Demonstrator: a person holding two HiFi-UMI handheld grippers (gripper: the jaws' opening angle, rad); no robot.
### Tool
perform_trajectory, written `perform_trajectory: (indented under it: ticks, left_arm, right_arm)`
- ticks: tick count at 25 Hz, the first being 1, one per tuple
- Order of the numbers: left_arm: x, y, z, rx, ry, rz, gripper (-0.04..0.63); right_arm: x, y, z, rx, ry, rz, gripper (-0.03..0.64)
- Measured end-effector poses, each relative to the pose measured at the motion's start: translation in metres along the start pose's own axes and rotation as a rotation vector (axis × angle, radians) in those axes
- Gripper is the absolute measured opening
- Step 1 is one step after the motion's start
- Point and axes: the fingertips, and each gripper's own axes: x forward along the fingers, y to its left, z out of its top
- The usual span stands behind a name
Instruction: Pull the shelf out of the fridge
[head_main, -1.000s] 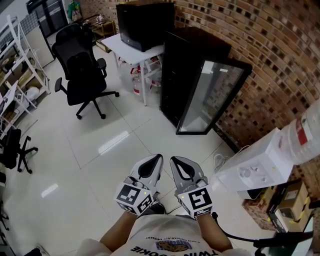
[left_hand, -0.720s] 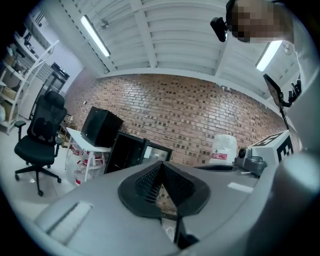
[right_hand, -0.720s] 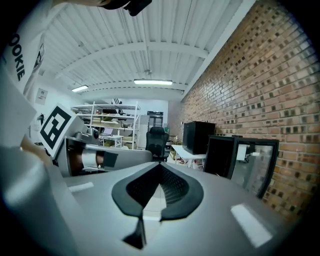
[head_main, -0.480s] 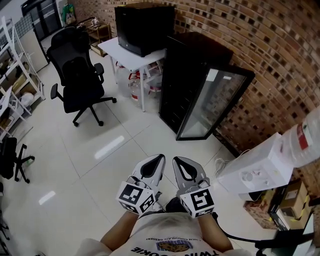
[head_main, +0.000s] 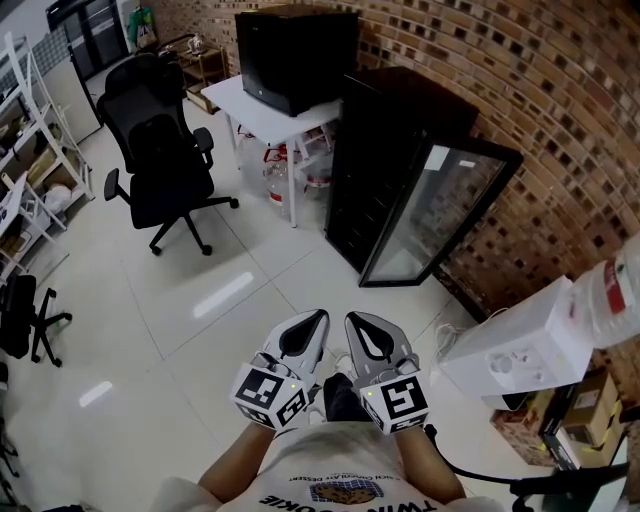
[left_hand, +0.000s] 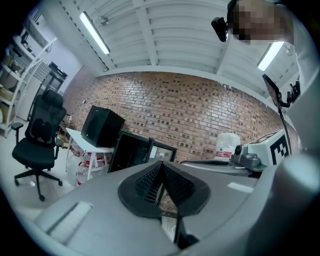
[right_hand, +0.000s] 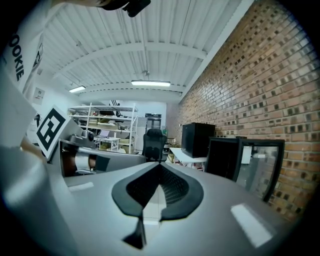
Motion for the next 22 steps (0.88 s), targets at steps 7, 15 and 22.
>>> perform_trajectory:
  ticks: [7,15,22]
  left_arm:
    - [0.037,0.017,-0.002,0.013,0.017,-0.001,0.0]
    - [0.126,0.05,-0.006,0.025,0.052,-0.018,0.0]
    - [0.216,0.078,-0.002,0.02,0.082,-0.024,0.0]
  right_arm:
    - [0.028,-0.031,-0.002,0.015,-0.017,0.001,0.005]
    - [0.081,-0.108,-0.003,0.009,-0.034,-0.02,0.005]
    - [0.126,-0.186,0.0,0.021,-0.026,-0.032,0.005]
